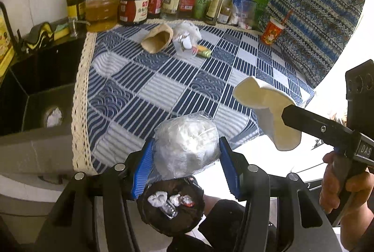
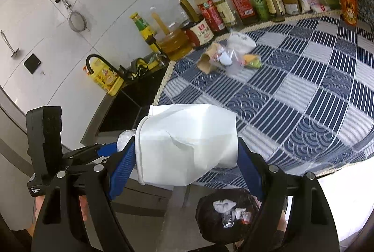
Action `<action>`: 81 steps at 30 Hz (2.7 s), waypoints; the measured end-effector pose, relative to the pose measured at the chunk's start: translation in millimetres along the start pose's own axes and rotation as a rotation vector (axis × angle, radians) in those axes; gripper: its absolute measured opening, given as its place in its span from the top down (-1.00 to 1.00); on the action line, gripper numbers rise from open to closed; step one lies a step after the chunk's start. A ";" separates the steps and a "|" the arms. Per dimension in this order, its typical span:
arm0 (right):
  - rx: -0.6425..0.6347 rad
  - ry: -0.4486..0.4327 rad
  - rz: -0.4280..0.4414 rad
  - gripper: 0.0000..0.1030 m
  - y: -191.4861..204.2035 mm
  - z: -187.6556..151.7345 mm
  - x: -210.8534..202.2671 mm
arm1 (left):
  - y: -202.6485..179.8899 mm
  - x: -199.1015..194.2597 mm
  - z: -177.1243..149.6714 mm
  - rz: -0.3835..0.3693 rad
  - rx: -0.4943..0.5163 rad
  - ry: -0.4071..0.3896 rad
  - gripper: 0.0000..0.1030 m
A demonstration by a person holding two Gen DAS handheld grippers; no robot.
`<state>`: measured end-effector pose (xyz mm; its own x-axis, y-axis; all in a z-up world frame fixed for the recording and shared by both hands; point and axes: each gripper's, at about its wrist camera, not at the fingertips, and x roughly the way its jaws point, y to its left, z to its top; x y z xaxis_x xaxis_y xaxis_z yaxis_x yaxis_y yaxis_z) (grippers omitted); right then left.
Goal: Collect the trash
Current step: 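Lift the clear bag and white tissue off the table toward the floor bin, then lower both held items down over the bin opening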
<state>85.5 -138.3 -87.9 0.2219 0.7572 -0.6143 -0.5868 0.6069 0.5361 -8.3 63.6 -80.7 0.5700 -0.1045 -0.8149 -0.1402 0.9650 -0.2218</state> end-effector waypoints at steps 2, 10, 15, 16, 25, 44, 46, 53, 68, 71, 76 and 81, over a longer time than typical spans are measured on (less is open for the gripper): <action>0.003 0.018 -0.001 -0.56 -0.1 -7.5 3.7 | 2.6 2.2 -7.5 -0.002 -0.011 0.010 -0.03; 0.004 0.075 -0.015 -0.56 -0.3 -31.5 12.0 | 11.4 10.1 -35.3 -0.015 -0.064 0.036 -0.03; 0.009 0.117 -0.022 -0.56 -4.4 -47.2 19.9 | 17.9 17.7 -51.8 -0.018 -0.095 0.063 -0.02; 0.013 0.124 -0.022 -0.56 -5.3 -49.2 21.6 | 20.0 18.9 -54.5 -0.016 -0.101 0.067 -0.03; 0.021 0.187 -0.033 -0.56 -13.1 -72.8 36.1 | 31.3 32.8 -75.1 -0.005 -0.147 0.101 -0.03; 0.114 0.345 -0.058 -0.56 -55.2 -125.8 81.2 | 51.1 86.1 -137.9 -0.002 -0.275 0.257 -0.02; 0.121 0.360 -0.059 -0.56 -58.8 -130.1 86.6 | 51.8 92.1 -142.6 0.001 -0.287 0.273 -0.02; 0.166 0.418 -0.068 -0.56 -75.8 -149.3 107.2 | 55.7 115.8 -161.2 0.000 -0.314 0.335 -0.03; 0.206 0.548 -0.083 -0.56 -119.3 -191.3 164.0 | 70.9 180.8 -201.4 0.020 -0.367 0.490 -0.03; 0.220 0.569 -0.084 -0.56 -125.3 -198.2 175.5 | 72.0 195.6 -209.6 0.019 -0.379 0.516 -0.03; 0.249 0.584 -0.081 -0.56 -135.0 -204.5 193.9 | 71.5 215.5 -213.9 0.014 -0.378 0.534 -0.03; 0.259 0.591 -0.084 -0.56 -143.4 -205.3 209.1 | 74.8 234.1 -219.5 0.016 -0.391 0.560 -0.03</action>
<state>56.1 -116.6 -412.1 -0.2502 0.4892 -0.8355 -0.3634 0.7524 0.5494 -63.1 58.5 -405.6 0.0758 -0.3014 -0.9505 -0.4873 0.8204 -0.2990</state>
